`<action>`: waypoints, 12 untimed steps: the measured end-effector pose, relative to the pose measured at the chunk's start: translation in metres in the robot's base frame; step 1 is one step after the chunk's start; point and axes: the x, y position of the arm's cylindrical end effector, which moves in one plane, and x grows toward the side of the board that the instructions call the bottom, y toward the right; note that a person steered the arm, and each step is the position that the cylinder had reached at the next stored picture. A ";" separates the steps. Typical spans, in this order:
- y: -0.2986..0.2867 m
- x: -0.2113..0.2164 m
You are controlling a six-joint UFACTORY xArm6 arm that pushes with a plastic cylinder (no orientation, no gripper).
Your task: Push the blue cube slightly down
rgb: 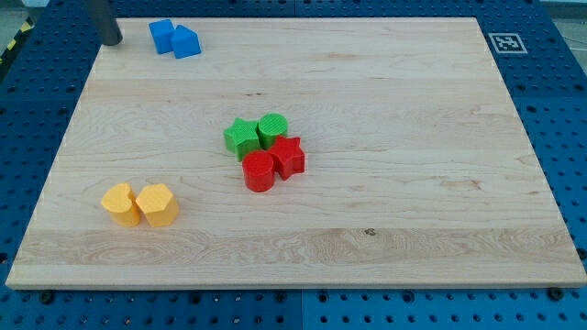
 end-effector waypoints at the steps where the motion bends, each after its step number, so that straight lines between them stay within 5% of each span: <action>1: -0.001 -0.033; 12: 0.083 -0.014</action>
